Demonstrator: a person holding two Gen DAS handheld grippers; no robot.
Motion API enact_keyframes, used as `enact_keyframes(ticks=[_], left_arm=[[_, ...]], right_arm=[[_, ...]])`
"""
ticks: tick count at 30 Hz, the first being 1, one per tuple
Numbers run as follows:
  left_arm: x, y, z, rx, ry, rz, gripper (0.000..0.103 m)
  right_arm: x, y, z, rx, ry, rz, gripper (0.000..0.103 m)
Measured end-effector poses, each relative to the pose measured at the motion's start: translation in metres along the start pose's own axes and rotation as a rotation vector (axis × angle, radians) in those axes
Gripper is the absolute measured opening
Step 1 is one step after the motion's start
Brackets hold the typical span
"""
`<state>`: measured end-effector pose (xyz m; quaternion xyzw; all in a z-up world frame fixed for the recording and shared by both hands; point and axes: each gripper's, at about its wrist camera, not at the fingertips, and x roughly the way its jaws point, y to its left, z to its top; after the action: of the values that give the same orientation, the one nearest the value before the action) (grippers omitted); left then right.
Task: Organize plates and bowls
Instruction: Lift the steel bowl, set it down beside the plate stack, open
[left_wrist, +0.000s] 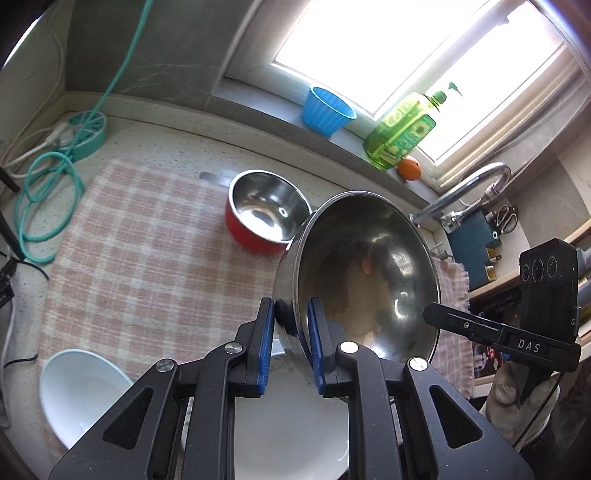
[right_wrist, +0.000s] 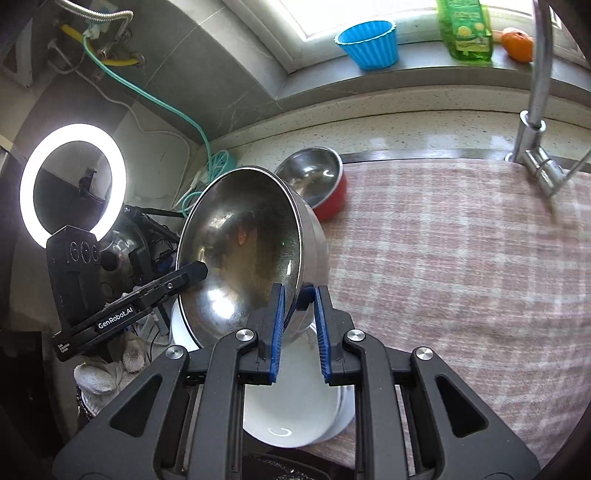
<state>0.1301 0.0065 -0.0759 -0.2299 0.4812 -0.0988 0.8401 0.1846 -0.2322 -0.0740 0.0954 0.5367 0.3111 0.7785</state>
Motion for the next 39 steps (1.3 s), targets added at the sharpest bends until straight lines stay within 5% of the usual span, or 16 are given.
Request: enact_keyframes(ticks=[19, 39], left_arm=[[0.095, -0.112, -0.068, 0.168, 0.244, -0.060, 0.018], [0.116, -0.125, -0.092, 0.192, 0.326, -0.056, 0.019]], right_arm=[[-0.047, -0.147, -0.080, 0.242, -0.010, -0.133, 0.017], [-0.036, -0.175, -0.098, 0.275, 0.018, -0.170, 0.017]])
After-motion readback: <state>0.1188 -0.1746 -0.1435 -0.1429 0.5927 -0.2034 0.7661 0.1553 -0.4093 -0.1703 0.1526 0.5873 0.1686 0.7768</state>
